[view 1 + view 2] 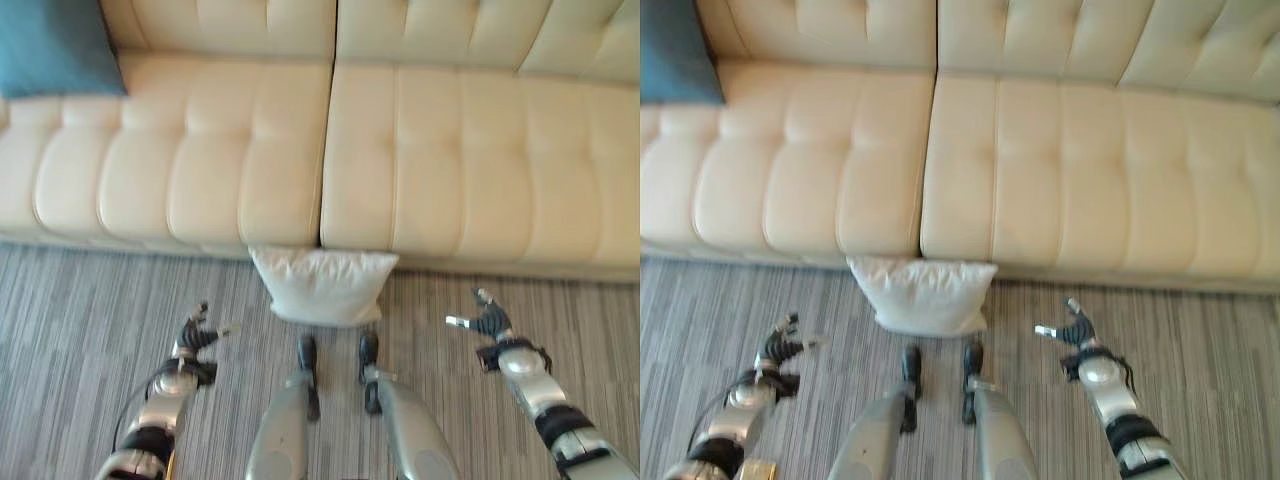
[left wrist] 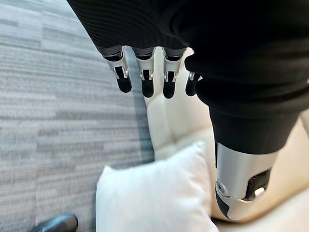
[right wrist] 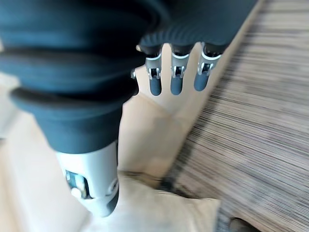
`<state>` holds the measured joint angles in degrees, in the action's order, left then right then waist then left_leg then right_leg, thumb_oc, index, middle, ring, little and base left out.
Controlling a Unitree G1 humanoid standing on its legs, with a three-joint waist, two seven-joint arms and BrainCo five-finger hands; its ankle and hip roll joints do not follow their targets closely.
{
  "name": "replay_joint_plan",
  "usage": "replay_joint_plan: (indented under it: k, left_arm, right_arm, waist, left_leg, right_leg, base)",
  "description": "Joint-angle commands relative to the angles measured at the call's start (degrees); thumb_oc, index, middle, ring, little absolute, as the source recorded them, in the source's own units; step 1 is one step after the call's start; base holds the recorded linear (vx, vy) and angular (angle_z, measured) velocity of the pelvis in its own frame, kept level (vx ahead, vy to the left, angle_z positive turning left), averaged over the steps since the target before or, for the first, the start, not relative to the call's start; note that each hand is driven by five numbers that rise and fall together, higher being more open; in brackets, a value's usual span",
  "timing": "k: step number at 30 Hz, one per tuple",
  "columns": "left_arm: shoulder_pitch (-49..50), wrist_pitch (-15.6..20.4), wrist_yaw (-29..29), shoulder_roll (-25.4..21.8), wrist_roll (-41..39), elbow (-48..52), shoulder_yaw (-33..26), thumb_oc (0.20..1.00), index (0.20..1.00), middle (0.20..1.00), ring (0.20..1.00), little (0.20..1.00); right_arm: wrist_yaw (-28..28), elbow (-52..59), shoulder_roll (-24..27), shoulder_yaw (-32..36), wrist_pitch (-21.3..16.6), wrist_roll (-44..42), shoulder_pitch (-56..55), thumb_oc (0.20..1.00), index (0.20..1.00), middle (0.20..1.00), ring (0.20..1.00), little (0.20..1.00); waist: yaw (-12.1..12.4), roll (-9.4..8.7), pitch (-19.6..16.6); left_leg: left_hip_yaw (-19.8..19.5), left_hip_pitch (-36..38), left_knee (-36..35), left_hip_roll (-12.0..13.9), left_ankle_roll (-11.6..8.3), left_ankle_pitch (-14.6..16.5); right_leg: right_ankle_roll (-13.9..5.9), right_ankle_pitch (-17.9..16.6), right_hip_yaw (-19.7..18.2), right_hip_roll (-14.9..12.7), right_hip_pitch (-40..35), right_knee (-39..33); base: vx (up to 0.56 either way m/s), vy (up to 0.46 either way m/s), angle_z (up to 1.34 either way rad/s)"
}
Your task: Pick up all the scattered cushions and arrange them neatly on the sofa.
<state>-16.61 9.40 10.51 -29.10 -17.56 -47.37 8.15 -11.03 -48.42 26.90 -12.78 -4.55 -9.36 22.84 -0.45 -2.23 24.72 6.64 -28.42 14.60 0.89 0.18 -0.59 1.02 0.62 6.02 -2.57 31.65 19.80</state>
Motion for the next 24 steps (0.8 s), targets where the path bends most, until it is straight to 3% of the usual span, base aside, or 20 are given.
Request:
replay_joint_plan:
  k: [1, 7, 10, 16, 24]
  left_arm:
    - [-1.5, 3.1, 2.6, -2.4, -4.1, -0.4, 0.6, 1.000, 1.000, 1.000, 1.000, 1.000]
    - [-20.9, 3.4, 4.4, -11.4, -5.0, -7.6, 7.6, 1.000, 1.000, 1.000, 1.000, 1.000]
    - [-26.1, 3.5, 4.4, -12.7, -6.4, -9.4, 9.4, 1.000, 1.000, 1.000, 1.000, 1.000]
    - [-36.5, 2.5, 4.6, -11.4, -9.2, -14.4, 14.9, 1.000, 1.000, 1.000, 1.000, 1.000]
    - [-54.6, 3.6, 6.2, -6.8, -10.8, -15.4, 23.3, 1.000, 1.000, 1.000, 1.000, 1.000]
  right_arm:
    - [-3.0, -1.4, 0.2, -0.7, -1.0, -6.4, -0.5, 1.000, 1.000, 1.000, 1.000, 1.000]
    - [-5.0, -14.2, 3.3, -4.2, -0.6, -15.1, 19.2, 1.000, 1.000, 1.000, 1.000, 1.000]
    - [-5.2, -16.7, 4.4, -6.3, -0.6, -16.7, 26.1, 1.000, 1.000, 1.000, 1.000, 1.000]
    - [-7.1, -18.1, 1.5, -13.7, -0.8, -19.7, 42.3, 1.000, 1.000, 1.000, 1.000, 1.000]
    - [-10.2, -12.4, -7.5, -19.4, -5.3, -24.9, 56.3, 1.000, 1.000, 1.000, 1.000, 1.000]
  waist:
    - [-0.4, -0.89, -1.3]
    - [-1.9, 0.56, 2.2]
    - [-1.9, 1.17, 2.8]
    - [-0.7, 2.54, 3.9]
    - [0.5, 4.28, 2.3]
  left_leg:
    - [0.1, -3.8, 10.0, -0.5, -1.00, 9.2]
    - [1.0, -24.7, 20.3, 0.8, -0.36, 10.2]
    - [1.1, -30.3, 23.1, 1.0, -0.07, 10.7]
    - [1.8, -43.2, 31.8, 0.0, 1.50, 12.8]
    - [1.2, -49.6, 36.4, -1.7, 1.86, 13.8]
  right_leg:
    - [-4.49, 6.4, -1.3, -2.2, 2.0, 5.6]
    - [-4.47, 7.0, -3.8, -3.0, 23.3, 16.2]
    - [-4.52, 7.5, -4.8, -3.4, 29.1, 19.1]
    - [-4.36, 9.1, -7.2, -2.7, 41.8, 27.4]
    - [-3.72, 11.1, -7.0, -3.4, 48.3, 33.2]
  base:
    - [-0.09, -0.009, 0.02]
    - [-0.14, 0.037, -0.02]
    - [-0.03, 0.043, -0.05]
    - [0.01, 0.046, -0.06]
    - [0.04, -0.014, 0.08]
